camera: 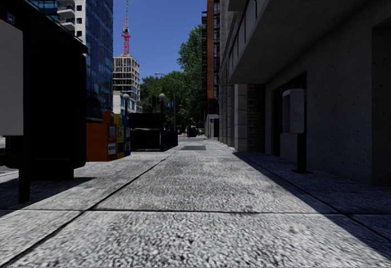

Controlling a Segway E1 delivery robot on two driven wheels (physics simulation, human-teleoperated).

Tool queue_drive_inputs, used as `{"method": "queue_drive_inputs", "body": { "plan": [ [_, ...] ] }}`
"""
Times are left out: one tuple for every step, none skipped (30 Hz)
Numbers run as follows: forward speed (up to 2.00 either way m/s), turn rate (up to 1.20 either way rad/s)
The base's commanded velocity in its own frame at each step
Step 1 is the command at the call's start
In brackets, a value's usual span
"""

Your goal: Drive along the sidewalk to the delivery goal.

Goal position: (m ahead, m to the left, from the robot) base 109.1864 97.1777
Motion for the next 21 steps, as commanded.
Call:
{"method": "queue_drive_inputs", "body": {
  "plan": [
    [1.88, 0.00],
    [1.91, 0.00],
    [1.91, 0.00],
    [1.92, 0.00],
    [1.92, 0.00],
    [1.92, 0.00],
    [1.92, 0.00],
    [1.92, 0.00],
    [1.92, 0.00],
    [1.92, 0.00],
    [1.92, 0.00],
    [1.92, 0.00],
    [1.92, 0.00],
    [1.92, 0.00],
    [1.92, 0.00],
    [1.92, 0.00],
    [1.92, 0.00],
    [1.92, 0.00],
    [1.92, 0.00],
    [1.92, 0.00],
    [1.92, 0.00]
  ]
}}
